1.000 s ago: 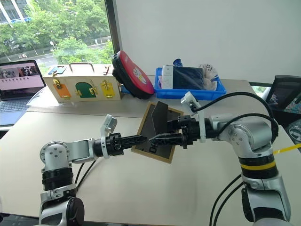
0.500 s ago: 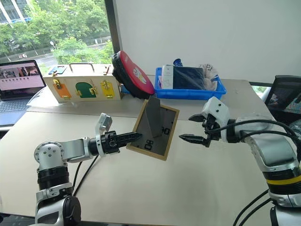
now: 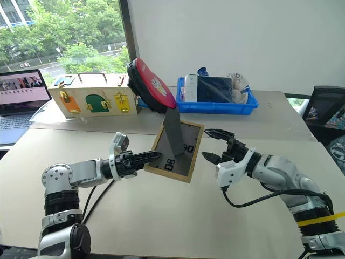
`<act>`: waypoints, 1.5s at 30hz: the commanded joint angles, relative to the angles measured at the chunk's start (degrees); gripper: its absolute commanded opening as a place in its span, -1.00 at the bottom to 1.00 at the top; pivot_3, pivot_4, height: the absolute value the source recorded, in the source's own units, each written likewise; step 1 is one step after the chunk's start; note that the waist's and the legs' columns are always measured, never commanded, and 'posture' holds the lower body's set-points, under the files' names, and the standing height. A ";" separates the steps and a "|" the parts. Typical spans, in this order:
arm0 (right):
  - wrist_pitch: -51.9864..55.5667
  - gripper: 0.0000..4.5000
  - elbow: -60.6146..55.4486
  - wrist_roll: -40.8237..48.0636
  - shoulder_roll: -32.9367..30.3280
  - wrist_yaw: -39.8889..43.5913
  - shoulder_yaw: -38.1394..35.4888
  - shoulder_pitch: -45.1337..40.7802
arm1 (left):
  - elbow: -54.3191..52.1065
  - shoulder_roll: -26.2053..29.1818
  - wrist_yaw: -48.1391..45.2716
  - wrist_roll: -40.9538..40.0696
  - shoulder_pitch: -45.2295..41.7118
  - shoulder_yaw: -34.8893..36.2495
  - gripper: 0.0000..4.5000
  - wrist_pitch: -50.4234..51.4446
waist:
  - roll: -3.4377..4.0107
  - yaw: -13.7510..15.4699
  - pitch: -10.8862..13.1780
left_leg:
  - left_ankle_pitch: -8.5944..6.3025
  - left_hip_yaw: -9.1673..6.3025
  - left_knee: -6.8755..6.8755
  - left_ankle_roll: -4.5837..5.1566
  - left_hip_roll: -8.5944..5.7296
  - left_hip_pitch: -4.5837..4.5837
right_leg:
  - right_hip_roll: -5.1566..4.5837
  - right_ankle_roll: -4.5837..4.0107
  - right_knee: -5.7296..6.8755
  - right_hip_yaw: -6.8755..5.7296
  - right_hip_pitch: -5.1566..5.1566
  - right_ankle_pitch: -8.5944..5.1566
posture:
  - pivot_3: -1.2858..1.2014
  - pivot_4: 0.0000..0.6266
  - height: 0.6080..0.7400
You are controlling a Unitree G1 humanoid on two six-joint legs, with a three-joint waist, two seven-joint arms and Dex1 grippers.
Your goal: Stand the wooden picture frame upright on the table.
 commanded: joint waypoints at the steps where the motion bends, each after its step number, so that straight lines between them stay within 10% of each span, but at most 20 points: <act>1: -4.29 1.00 0.36 -5.54 1.53 -7.63 0.01 -2.98 | -0.49 0.65 0.80 -4.43 -1.23 -0.42 -0.49 -0.47 | 0.00 0.02 0.00 | 0.01 0.00 0.00 -0.01 0.00 0.02 | 0.00 0.00 0.02 0.01 0.00 0.00 | 0.03 -0.52 0.86; 8: -5.74 1.00 3.15 -8.81 3.67 -12.72 1.86 -6.48 | -0.90 2.05 2.28 -7.55 -0.50 -2.84 -0.49 -1.96 | 0.00 0.12 0.00 | 0.02 -0.02 0.00 -0.03 -0.01 0.06 | -0.02 -0.01 0.04 0.00 0.06 0.00 | 0.03 -0.52 0.86; 17: -7.16 -0.23 5.52 -8.98 3.48 -16.32 2.07 -7.46 | -2.84 4.91 3.55 -11.88 1.80 -5.96 -0.49 -4.90 | 0.00 0.01 0.00 | 0.02 -0.02 0.00 -0.03 -0.02 0.07 | -0.03 -0.01 0.06 0.00 0.07 0.00 | 0.03 -0.52 0.86; 26: -7.39 -0.46 8.20 -6.78 1.85 -16.71 0.93 -10.48 | -9.73 13.67 -5.63 -9.44 6.97 -8.14 1.00 -7.78 | 0.01 -0.20 0.00 | 0.02 -0.02 -0.01 -0.03 -0.03 0.10 | -0.03 -0.01 0.10 0.01 0.07 0.00 | 0.03 -0.52 0.86; 31: -3.52 -0.46 16.15 11.04 1.57 -2.78 3.76 -16.61 | -20.12 28.77 -33.33 16.67 15.35 -16.42 1.00 -31.23 | 0.08 -0.63 0.04 | 0.04 0.03 -0.11 -0.05 -0.03 0.20 | -0.03 -0.04 0.08 0.06 0.09 0.01 | 0.03 -0.52 0.86; 37: 35.99 -0.46 10.08 54.36 7.22 33.06 3.64 -18.28 | -18.46 29.74 -44.64 27.90 12.82 -14.97 1.00 -49.61 | 0.04 0.03 0.07 | 0.02 -0.02 -0.09 -0.01 0.00 0.27 | -0.03 -0.06 -0.08 -0.04 0.37 0.02 | 0.03 -0.52 0.86; 45: 79.23 -0.46 0.88 71.32 3.25 51.09 8.04 -18.91 | -19.98 29.37 -48.42 35.02 11.91 -16.72 1.00 -57.55 | 0.18 0.08 0.16 | -0.01 -0.02 -0.08 0.05 0.02 0.05 | -0.01 -0.06 -0.01 -0.06 0.07 0.01 | 0.03 -0.52 0.86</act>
